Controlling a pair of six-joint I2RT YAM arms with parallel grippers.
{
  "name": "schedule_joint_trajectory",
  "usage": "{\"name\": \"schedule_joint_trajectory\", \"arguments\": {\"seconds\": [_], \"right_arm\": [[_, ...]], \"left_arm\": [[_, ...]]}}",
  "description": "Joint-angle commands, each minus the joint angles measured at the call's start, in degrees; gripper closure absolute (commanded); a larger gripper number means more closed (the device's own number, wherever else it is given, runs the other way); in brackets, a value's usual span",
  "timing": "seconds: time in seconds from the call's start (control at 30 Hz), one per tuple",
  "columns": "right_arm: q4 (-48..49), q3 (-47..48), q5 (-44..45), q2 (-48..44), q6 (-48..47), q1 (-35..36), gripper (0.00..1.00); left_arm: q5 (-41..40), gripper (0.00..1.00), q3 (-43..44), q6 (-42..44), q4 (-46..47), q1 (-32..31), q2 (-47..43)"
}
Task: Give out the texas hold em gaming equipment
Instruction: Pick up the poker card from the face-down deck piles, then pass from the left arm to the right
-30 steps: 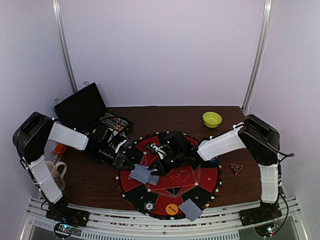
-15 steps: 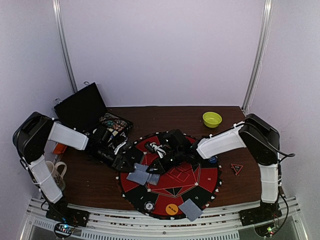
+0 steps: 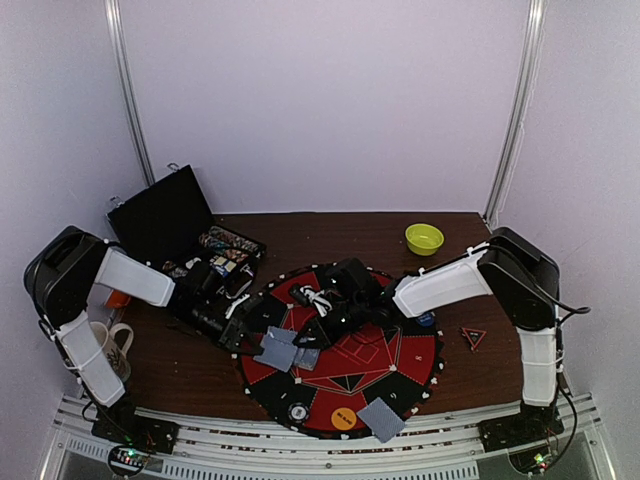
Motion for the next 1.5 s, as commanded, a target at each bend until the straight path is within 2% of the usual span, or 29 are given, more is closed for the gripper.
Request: {"name": "schedule_joint_trajectory", "arguments": {"seconds": [0.0,0.57,0.8,0.9,1.03,1.13,1.2,1.3,1.4,1.47], "right_arm": [[-1.58,1.28,1.0,0.19,-1.33,0.02,1.0],[-9.46,4.09,3.16,0.24,-4.92,0.16,1.0],[-9.51,3.36,4.15,-4.97,-4.97,0.01,0.71],[-14.22,4.45,7.58,-7.89,-6.43,0.05,0.54],[-22.7,5.5,16.44,-13.07,-10.42,-0.49,0.37],[-27.57,4.67,20.28,-18.39,-14.76,-1.28,0.17],[-25.9,2.18,17.11,-22.77,-17.16,-1.3,0.02],[-14.39,-2.29,6.35,-28.46,-14.51,-1.31,0.0],[-1.11,-4.58,4.94,-29.13,-5.94,-1.16,0.02],[3.14,-3.83,5.41,-27.22,-1.75,-1.02,0.08]], "left_arm": [[3.35,1.0,-0.21,0.55,-0.15,-0.44,-0.99],[2.79,1.0,2.5,0.6,-9.06,-0.28,-13.99],[0.73,1.0,6.24,-2.04,-6.0,-0.11,-18.68],[0.48,1.0,7.28,-1.81,-5.81,0.05,-20.0],[1.31,1.0,8.05,-2.23,-3.7,0.29,-23.86],[0.78,1.0,7.53,-5.05,1.07,0.31,-26.94],[-1.04,1.0,6.43,-8.62,5.69,0.25,-28.75],[-2.84,1.0,4.49,-13.23,12.42,0.1,-30.32],[-3.03,1.0,4.19,-14.02,14.72,-0.2,-30.95],[-2.7,1.0,3.99,-14.36,15.48,-0.45,-31.31]]}}
